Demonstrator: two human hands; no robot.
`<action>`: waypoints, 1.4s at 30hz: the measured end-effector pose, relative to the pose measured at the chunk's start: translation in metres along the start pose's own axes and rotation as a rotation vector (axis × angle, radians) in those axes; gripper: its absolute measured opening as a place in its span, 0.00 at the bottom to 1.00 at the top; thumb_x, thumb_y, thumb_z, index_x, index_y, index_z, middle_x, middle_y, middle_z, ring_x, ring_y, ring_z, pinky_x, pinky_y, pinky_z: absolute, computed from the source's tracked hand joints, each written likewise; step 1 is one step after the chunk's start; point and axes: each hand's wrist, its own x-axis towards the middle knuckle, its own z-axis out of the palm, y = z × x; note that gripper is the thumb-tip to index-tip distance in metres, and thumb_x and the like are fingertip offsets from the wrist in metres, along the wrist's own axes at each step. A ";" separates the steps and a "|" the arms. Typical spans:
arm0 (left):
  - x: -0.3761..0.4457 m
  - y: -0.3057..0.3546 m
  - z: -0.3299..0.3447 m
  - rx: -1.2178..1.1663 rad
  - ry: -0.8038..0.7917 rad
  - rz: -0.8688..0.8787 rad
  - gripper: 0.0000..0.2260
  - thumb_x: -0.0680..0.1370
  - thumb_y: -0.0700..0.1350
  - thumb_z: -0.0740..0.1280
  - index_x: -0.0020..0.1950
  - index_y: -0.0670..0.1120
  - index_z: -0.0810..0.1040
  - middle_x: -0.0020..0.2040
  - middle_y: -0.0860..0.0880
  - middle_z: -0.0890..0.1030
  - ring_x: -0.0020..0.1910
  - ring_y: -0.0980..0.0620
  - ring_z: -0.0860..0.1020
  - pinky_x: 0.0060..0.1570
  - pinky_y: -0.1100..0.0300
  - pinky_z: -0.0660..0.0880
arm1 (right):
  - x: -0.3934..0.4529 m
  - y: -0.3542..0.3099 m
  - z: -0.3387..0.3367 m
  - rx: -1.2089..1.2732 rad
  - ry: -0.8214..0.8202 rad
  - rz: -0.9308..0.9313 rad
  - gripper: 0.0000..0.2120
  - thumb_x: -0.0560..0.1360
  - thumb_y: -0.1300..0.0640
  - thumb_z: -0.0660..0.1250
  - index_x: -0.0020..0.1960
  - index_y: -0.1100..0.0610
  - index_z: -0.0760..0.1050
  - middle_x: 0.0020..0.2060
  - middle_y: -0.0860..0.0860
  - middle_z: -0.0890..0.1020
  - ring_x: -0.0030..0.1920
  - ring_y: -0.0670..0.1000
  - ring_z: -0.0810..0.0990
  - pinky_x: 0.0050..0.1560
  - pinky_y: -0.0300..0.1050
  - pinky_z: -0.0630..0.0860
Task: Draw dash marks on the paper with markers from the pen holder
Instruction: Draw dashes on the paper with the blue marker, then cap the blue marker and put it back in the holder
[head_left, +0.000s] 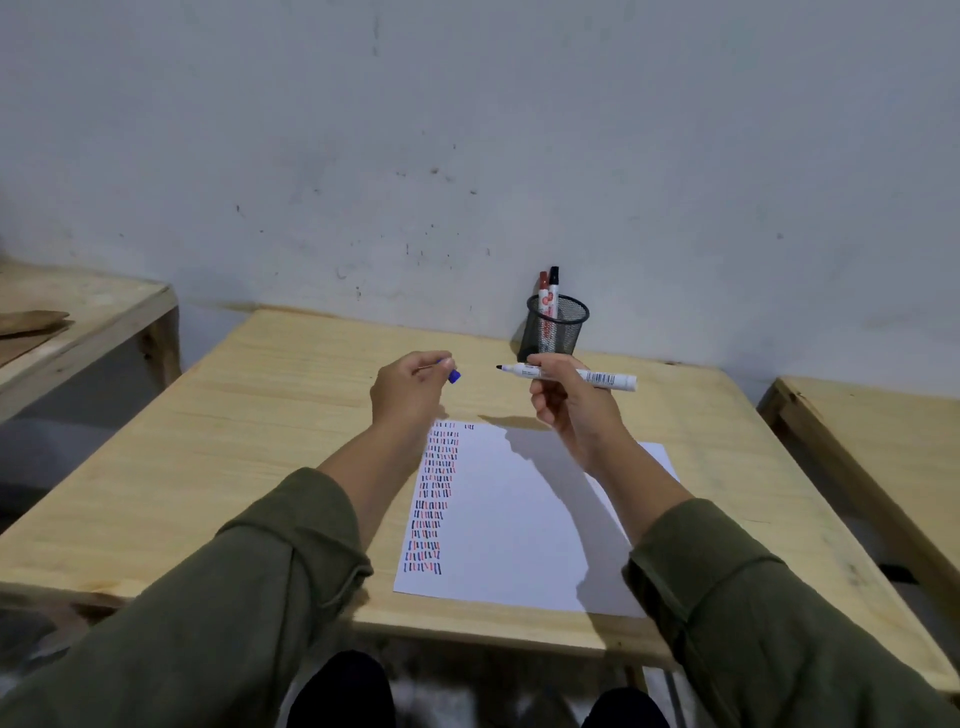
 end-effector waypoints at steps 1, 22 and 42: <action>0.002 0.006 0.004 -0.034 -0.004 -0.019 0.06 0.76 0.48 0.66 0.48 0.50 0.81 0.51 0.48 0.83 0.50 0.49 0.81 0.31 0.66 0.75 | 0.000 -0.006 0.001 0.004 -0.009 -0.015 0.06 0.75 0.61 0.62 0.44 0.59 0.78 0.28 0.53 0.75 0.25 0.47 0.70 0.25 0.37 0.65; -0.017 0.068 0.056 -0.329 -0.188 -0.094 0.10 0.76 0.46 0.67 0.52 0.43 0.81 0.39 0.52 0.81 0.38 0.60 0.78 0.36 0.68 0.69 | -0.010 -0.058 0.001 -0.022 -0.068 -0.164 0.07 0.77 0.61 0.61 0.47 0.61 0.77 0.29 0.53 0.75 0.26 0.47 0.71 0.25 0.36 0.66; -0.007 0.085 0.058 -0.479 -0.182 -0.123 0.05 0.78 0.41 0.63 0.44 0.48 0.77 0.41 0.53 0.81 0.43 0.58 0.78 0.36 0.67 0.66 | -0.017 -0.070 -0.013 0.157 -0.290 0.007 0.21 0.69 0.50 0.65 0.60 0.58 0.77 0.46 0.56 0.83 0.40 0.51 0.81 0.40 0.40 0.75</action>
